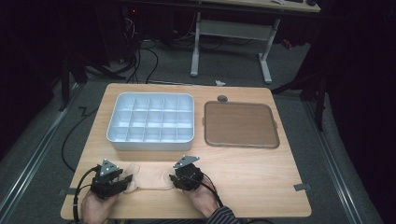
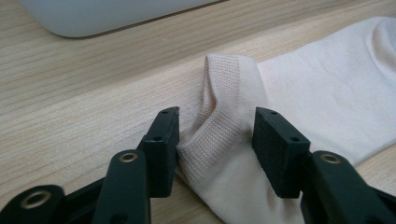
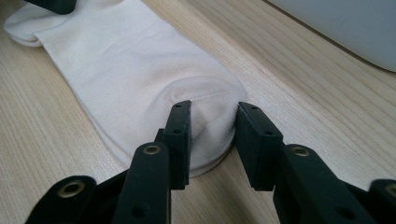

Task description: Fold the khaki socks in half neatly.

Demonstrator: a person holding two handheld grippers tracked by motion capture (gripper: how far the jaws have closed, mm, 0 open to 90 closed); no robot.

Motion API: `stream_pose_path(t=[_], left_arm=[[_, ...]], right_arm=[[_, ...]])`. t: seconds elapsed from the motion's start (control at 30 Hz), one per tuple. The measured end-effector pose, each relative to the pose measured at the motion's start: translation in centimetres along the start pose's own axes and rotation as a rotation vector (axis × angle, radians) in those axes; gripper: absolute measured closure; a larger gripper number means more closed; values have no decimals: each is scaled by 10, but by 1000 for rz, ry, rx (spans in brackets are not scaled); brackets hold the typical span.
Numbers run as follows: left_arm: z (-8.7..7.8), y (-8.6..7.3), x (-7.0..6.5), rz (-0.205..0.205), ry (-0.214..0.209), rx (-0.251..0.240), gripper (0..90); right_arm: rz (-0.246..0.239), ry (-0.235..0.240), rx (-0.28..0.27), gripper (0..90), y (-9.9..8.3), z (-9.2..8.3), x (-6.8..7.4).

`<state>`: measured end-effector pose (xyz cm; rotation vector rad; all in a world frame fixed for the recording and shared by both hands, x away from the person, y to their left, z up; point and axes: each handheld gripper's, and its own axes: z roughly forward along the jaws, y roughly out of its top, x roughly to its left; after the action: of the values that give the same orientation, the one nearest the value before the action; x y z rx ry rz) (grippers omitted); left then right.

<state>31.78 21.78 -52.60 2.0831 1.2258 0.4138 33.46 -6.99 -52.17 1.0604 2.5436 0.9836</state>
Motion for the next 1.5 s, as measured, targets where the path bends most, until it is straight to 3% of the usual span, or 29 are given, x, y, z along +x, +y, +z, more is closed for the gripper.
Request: stream_pose_path(t=[0.13, 0.2, 0.3, 0.47, 0.5, 0.63, 0.67, 0.7, 0.8, 0.87, 1.03, 1.23, 1.5], left_arm=[[0, 0, -1, 0, 0, -10, 581], [0, -2, -2, -1, -7, -19, 653], [-1, -3, -4, -19, -25, -18, 702], [0, -2, -2, -54, -58, -20, 766], [0, 1, 0, -60, -72, -2, 772], [1, 1, -2, -43, -77, -6, 787], [2, -1, -1, -51, -87, -18, 789], [2, -2, 2, -87, -123, -23, 791], [1, 1, 3, -85, -137, -9, 795], [-3, 5, 2, -96, -177, -36, 796], [-1, 8, -1, -96, -192, -37, 798], [-2, 13, -8, -82, -209, -42, 798], [-1, 29, -24, -39, -227, -42, 798]], right_arm=[[-18, 2, 3, 713, 0, 0, 1], [-24, 14, -2, 776, -2, -1, 2], [-2, 38, -36, 812, -6, 0, 1], [-12, 51, -24, 826, -5, -1, -1], [-20, 49, -19, 831, -5, -2, -1], [-16, 50, -27, 839, -7, -3, -2], [-25, 43, -18, 840, -6, -3, -1], [-30, 39, -12, 841, -6, -4, -1], [-7, 51, -31, 844, -10, -5, -4], [-3, 49, -36, 845, -10, -5, -5], [-27, 36, -28, 846, -9, -11, -6], [4, 52, -47, 846, -12, -19, -14], [9, 13, -71, 846, -20, -40, -25]])
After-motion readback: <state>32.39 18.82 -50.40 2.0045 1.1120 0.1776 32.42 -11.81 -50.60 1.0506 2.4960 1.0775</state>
